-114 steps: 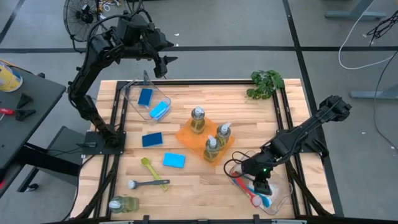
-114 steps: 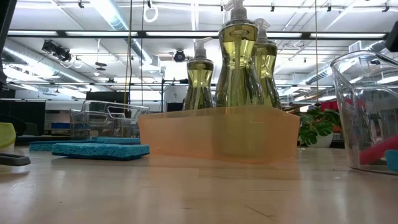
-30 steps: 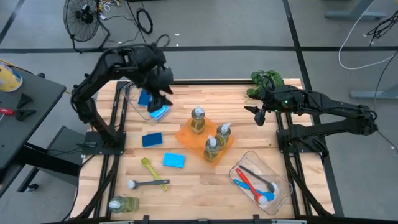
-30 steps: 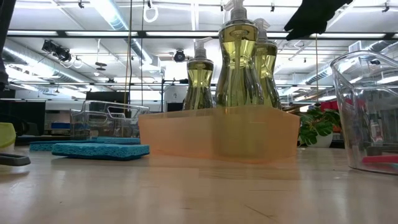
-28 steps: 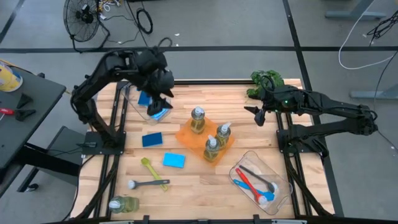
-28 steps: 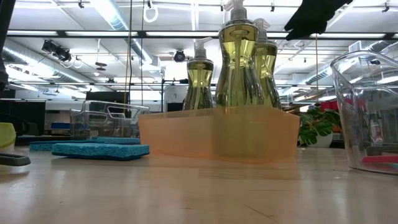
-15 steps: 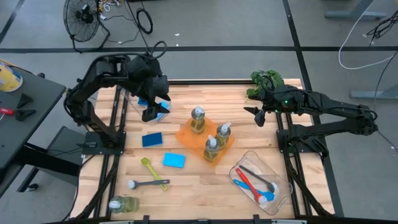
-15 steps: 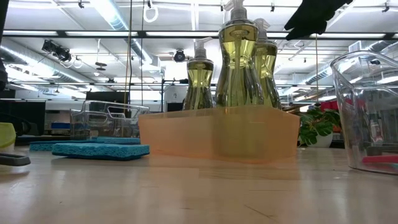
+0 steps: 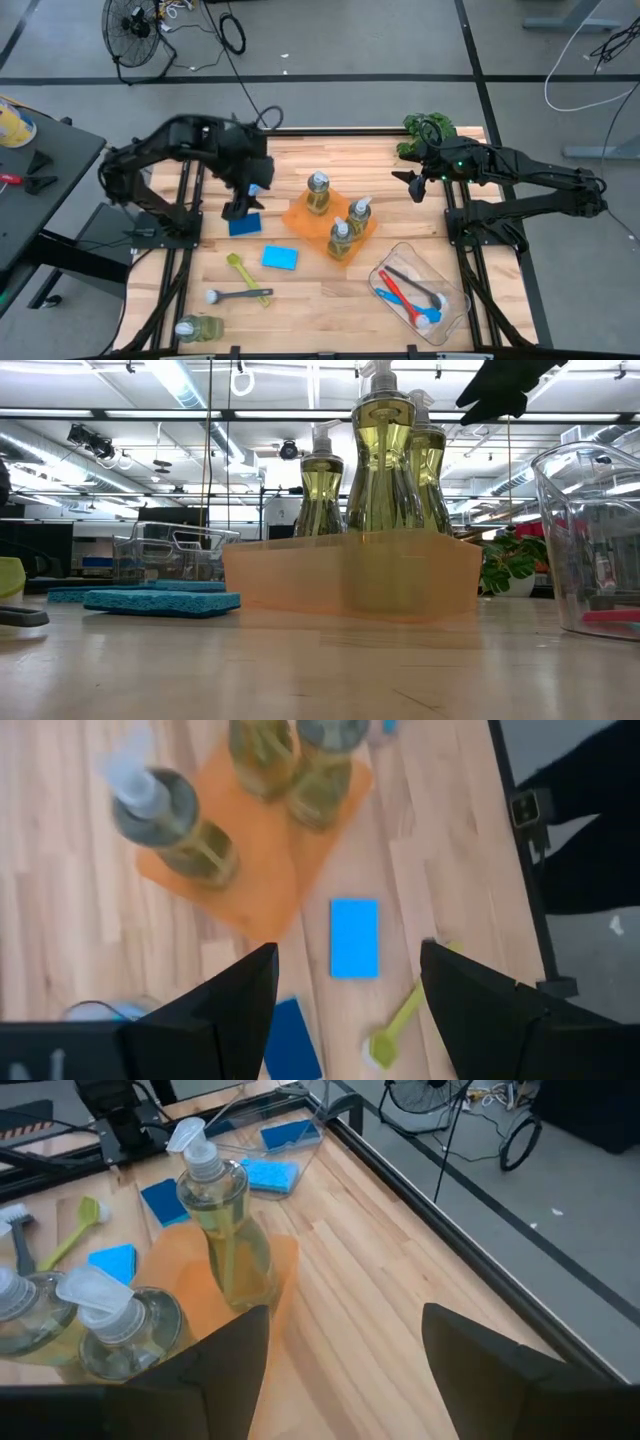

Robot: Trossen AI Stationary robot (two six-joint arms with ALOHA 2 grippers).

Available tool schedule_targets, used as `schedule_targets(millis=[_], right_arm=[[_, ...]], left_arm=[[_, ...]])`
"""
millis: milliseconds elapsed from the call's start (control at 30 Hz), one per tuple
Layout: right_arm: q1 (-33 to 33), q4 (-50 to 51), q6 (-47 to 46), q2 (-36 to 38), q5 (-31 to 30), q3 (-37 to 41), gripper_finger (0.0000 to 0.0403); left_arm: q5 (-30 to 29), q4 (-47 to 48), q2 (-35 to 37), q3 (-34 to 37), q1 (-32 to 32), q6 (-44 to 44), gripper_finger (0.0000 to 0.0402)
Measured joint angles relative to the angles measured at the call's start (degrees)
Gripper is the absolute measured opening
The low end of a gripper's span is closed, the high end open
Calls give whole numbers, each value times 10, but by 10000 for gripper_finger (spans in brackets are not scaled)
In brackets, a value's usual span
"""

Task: Pick & Place Kitchen Sink Supplies
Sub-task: Put the blue sponge into the top transparent bin

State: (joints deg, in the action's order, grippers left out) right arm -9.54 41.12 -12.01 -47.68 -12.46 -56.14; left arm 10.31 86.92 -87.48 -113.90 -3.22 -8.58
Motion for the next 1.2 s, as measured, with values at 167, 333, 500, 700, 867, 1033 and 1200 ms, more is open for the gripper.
schedule_targets(millis=[167,333,500,700,867,1033,1200], right_arm=[[0,0,-2,0,0,0,265],[0,0,-3,0,-1,0,265],[0,0,-4,0,-1,0,265],[0,2,-4,0,-1,0,265],[0,2,-2,0,-1,0,265],[0,2,18,0,-1,0,265],[0,4,22,4,36,0,258]], left_arm=[[-1,-85,52,139,19,13,248],[-2,-166,102,273,31,28,248],[14,-253,124,388,36,36,248],[49,-322,122,483,35,31,248],[50,-388,121,548,35,29,248],[69,-467,121,605,35,34,248],[69,-505,121,643,35,38,248]])
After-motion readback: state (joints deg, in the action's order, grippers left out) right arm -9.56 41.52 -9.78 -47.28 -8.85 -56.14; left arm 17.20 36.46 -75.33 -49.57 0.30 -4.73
